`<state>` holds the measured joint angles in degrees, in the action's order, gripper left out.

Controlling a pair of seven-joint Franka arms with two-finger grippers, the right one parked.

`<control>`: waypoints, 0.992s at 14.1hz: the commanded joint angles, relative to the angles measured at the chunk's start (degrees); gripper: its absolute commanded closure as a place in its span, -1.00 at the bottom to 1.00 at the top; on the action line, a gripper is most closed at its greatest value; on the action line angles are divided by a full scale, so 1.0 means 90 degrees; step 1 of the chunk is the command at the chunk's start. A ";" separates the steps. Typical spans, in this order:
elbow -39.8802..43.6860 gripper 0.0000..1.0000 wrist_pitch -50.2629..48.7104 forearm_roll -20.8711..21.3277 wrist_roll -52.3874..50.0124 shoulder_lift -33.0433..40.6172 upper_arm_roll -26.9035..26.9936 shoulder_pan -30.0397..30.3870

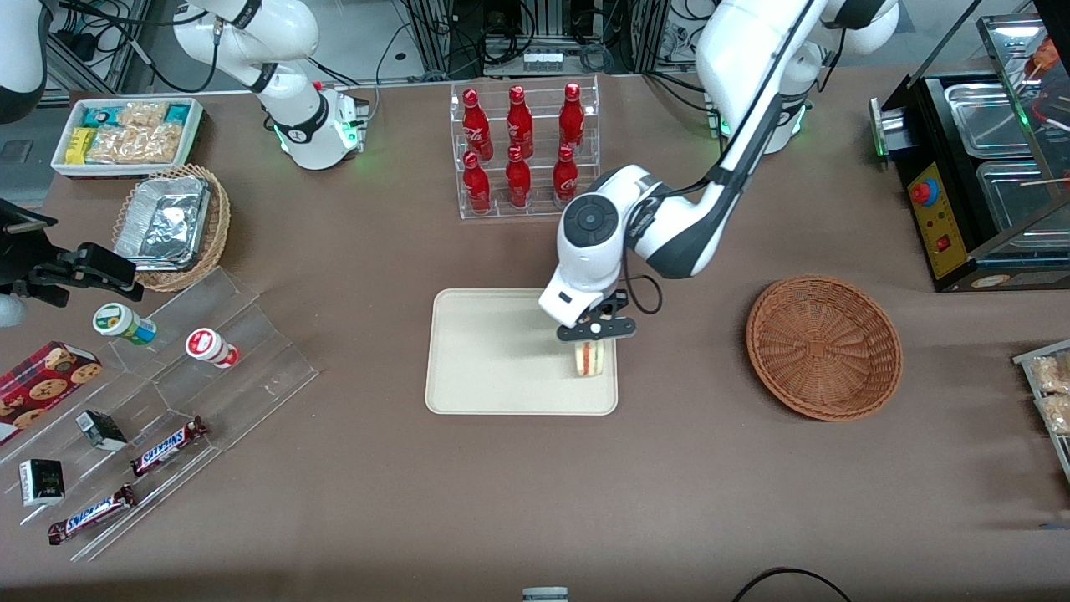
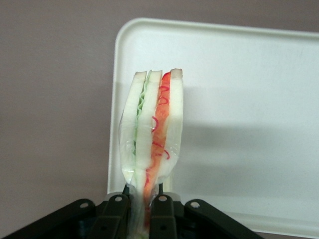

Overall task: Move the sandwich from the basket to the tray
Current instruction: 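Lower the sandwich onto the cream tray and open the left gripper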

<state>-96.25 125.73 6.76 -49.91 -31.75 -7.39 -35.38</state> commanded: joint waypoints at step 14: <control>0.0411 -0.98 0.0503 0.0411 -0.0119 -0.0632 0.0127 -0.0210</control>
<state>-94.70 130.80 9.61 -49.94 -36.70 -7.14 -36.41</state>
